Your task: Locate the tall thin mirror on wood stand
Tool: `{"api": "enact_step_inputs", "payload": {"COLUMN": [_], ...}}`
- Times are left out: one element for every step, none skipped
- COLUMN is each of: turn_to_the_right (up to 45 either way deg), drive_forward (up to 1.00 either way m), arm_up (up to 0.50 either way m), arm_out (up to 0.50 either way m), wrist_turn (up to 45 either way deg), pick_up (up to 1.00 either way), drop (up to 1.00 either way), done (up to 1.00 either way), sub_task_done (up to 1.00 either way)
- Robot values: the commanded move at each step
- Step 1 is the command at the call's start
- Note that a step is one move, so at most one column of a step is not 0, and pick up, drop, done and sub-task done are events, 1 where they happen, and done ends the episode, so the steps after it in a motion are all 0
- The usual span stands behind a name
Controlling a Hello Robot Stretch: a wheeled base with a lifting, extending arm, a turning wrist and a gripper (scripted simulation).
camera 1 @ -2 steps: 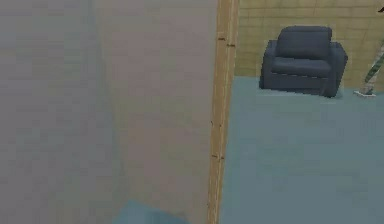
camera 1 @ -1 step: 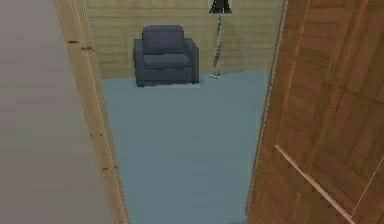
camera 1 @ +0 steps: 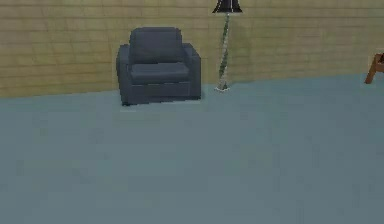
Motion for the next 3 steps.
{"api": "enact_step_inputs", "payload": {"turn_to_the_right": [6.0,0.0,-15.0], "drive_forward": [0.0,0.25,0.0], "arm_up": [0.0,0.0,0.0], "arm_out": [0.0,0.0,0.0], "wrist_turn": [0.0,0.0,0.0], "pick_up": [0.0,0.0,0.0], "drop": [0.0,0.0,0.0], "done": [0.0,0.0,0.0], "sub_task_done": [0.0,0.0,0.0]}}
